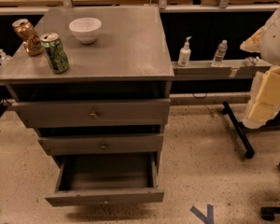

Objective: Close bottom drawer

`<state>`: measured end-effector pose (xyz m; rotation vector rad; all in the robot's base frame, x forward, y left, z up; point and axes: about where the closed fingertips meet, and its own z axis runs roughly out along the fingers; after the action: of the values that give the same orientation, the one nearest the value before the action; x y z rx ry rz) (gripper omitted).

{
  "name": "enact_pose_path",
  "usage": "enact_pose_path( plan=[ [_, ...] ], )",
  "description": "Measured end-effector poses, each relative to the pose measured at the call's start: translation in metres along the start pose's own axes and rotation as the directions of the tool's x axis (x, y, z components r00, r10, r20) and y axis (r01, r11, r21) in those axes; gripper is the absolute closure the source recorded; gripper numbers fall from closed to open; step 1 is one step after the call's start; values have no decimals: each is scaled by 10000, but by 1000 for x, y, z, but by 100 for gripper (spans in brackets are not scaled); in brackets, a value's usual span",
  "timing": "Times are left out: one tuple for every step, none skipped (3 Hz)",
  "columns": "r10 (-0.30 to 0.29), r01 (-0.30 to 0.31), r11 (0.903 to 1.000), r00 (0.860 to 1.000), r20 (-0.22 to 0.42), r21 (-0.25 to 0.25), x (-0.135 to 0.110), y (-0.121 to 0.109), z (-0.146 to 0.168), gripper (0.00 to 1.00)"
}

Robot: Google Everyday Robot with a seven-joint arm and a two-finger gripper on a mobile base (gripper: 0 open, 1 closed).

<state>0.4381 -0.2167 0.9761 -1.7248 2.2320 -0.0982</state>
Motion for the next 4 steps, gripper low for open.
enact_pose_path(
  plan=[
    [0,0,10000,10000,1,2,0,0,0,0],
    [592,-534,9962,9946,856,-684,0,-4,44,0],
    [2715,-2107,9435,9341,2320,-2557,4,5,146,0],
    [4083,-2861,8729,8718,2707,-3952,-3,30,210,0]
  ],
)
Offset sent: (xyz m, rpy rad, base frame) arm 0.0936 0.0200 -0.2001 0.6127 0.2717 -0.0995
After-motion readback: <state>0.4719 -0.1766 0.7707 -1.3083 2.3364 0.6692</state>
